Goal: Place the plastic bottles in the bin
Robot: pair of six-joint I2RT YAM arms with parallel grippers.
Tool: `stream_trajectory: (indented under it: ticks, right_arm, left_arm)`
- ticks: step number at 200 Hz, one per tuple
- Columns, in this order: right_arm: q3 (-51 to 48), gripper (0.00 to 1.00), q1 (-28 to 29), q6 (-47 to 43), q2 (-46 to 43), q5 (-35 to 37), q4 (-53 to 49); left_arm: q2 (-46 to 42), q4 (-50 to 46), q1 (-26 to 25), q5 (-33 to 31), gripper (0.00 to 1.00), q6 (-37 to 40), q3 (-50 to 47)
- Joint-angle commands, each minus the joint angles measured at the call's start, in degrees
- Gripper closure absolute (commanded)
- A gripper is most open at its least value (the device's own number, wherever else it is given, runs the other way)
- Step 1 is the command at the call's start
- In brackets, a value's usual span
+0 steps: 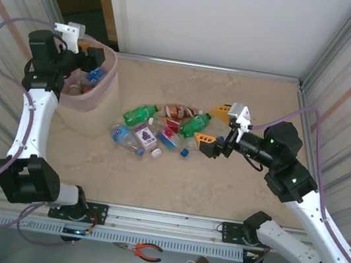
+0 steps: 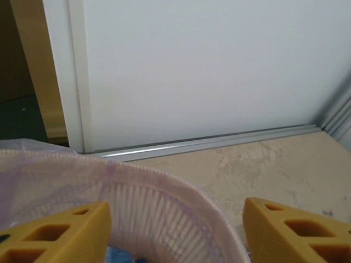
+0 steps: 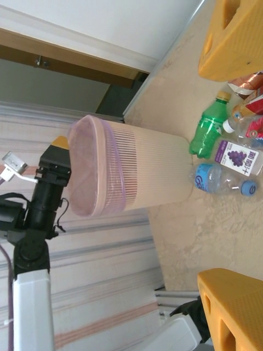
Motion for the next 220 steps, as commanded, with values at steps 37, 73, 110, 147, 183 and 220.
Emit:
stream_trajectory:
  ticks: [37, 73, 110, 147, 183, 220]
  right_arm:
    - [1.66, 0.12, 0.50, 0.69, -0.12, 0.59, 0.29]
    - [1.68, 0.12, 0.52, 0.68, 0.54, 1.29, -0.27]
    - [3.01, 0.12, 0.54, 1.87, 2.80, 7.06, -3.58]
    - [5.09, 0.13, -0.23, 5.42, 7.75, 15.23, -9.08]
    - [7.96, 0.15, -4.26, 19.34, 15.00, 21.49, -14.98]
    - [8.25, 0.16, -8.46, 48.88, 21.76, 29.39, -22.61]
  left_arm:
    - [5.73, -15.67, -0.43, -4.71, 0.55, 2.61, 8.84]
    - [10.83, -21.28, -0.28, -7.21, 0.60, 3.87, 12.87]
    - [14.19, -23.82, -0.18, -6.28, 0.63, 3.13, 13.91]
    - [9.40, -19.39, -0.18, -5.26, 0.59, 1.20, 8.50]
    - [4.53, -19.05, -0.18, -4.56, 0.56, 0.33, 5.76]
    - [-0.49, -17.96, -0.19, -2.87, 0.54, -1.46, 3.16]
